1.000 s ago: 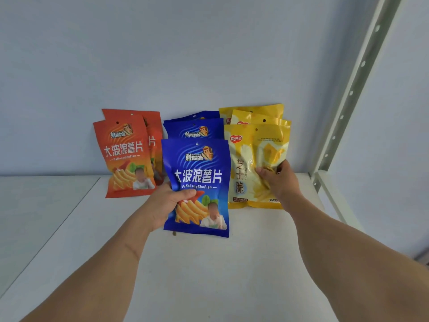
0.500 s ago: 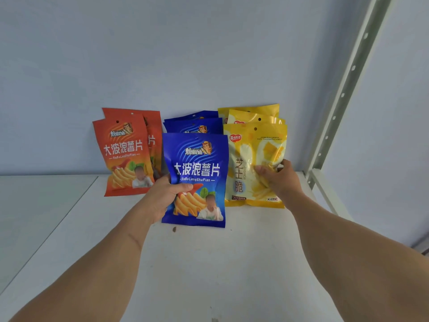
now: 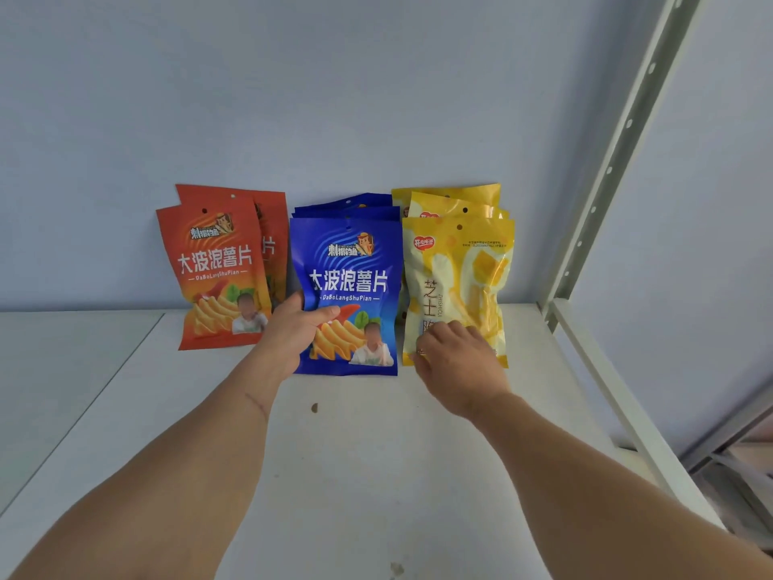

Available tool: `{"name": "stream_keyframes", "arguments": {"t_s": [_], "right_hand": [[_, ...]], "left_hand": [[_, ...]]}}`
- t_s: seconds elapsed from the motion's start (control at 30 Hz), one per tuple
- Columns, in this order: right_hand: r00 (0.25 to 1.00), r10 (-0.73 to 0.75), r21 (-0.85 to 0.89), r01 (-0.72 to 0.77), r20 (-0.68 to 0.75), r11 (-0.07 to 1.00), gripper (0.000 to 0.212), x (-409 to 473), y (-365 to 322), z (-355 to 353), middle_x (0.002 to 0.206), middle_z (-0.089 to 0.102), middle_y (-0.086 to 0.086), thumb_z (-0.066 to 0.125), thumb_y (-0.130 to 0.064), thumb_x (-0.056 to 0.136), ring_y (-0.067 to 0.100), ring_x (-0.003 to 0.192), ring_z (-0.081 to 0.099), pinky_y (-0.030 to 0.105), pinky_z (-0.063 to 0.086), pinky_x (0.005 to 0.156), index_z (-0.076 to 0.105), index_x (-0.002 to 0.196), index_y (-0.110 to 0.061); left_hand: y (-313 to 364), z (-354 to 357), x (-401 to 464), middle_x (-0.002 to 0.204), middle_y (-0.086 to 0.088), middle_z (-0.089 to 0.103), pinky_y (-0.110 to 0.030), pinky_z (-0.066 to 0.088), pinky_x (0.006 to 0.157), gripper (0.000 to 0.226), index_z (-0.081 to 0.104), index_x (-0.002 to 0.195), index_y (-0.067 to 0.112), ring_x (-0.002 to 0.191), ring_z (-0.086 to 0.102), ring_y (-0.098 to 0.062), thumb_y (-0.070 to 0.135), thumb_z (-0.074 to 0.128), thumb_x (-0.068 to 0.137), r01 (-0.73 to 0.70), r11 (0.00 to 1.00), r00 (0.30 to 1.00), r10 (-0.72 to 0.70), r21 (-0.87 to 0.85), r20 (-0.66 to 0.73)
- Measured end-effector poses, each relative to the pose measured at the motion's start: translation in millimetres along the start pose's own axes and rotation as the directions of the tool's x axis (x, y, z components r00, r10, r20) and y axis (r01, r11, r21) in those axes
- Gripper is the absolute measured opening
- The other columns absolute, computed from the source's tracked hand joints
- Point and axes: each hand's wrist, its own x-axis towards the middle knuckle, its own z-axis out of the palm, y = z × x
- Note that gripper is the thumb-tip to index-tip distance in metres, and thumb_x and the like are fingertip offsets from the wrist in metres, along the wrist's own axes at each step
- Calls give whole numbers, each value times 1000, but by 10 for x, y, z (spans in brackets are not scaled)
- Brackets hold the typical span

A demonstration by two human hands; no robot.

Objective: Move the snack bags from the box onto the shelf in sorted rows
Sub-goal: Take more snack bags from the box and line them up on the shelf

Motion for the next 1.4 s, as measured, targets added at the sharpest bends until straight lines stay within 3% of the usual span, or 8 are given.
{"name": "stream_keyframes", "arguments": {"t_s": [0.2,0.4,0.63,0.77,0.93,1.03,1.17,1.4], "right_hand": [[999,-43,-36,43,-10,998,19,37,-218,211,78,66,1,77,-34,82,25,72,64,36,54,64,71,83,-16],[997,-19,-27,21,80,999,18,18,-311,342,81,67,1,68,-35,89,26,77,63,36,54,67,72,88,-17],[985,34,-10,-33,171,999,31,-59,-373,301,104,69,0,49,-41,101,24,104,61,37,48,93,69,108,-19],[983,45,-14,-43,177,999,23,-72,-444,204,92,70,0,62,-38,94,25,92,65,36,53,81,73,98,-18],[976,19,14,-23,218,1000,31,-169,-595,16,105,68,1,50,-40,100,26,102,62,38,49,88,68,112,-18],[974,-66,55,55,216,997,37,-267,-747,-119,121,63,1,37,-40,105,25,114,55,36,42,95,62,123,-19],[955,-215,113,195,204,974,35,-490,-1163,-300,118,63,2,35,-35,106,26,111,55,36,41,93,60,123,-17],[870,-479,251,440,120,862,32,-1100,-2256,-541,110,65,4,36,-30,105,28,103,58,37,43,89,63,115,-15]], "left_hand": [[-61,23,183,104,5,74,-44,57,92,23,65,106,27,101,70,-17,22,77,88,-28,999,999,29,21,-19],[-130,50,255,104,8,71,-35,56,86,22,61,107,31,99,67,-11,23,73,91,-68,997,998,69,25,-16],[-124,77,284,105,9,71,-33,57,81,30,60,113,25,97,69,-11,24,76,88,-81,996,995,83,30,-52],[-75,-1,189,118,8,68,-36,58,86,54,54,131,19,105,68,-13,30,80,85,-86,996,993,89,38,-80],[-60,-179,-136,136,-2,56,-30,46,81,53,48,140,10,118,57,-21,32,65,95,-37,963,961,107,268,-253],[-158,-411,-596,129,-5,64,-33,52,78,35,61,127,13,112,61,-25,32,56,98,-94,730,945,279,678,-170],[-365,-748,-1538,124,-4,66,-38,47,85,32,65,125,18,107,62,-27,30,45,103,-180,97,901,415,979,125],[-793,-1706,-3216,119,-1,65,-37,46,88,34,65,120,17,105,60,-24,28,36,105,-37,-139,956,283,990,76]]}}
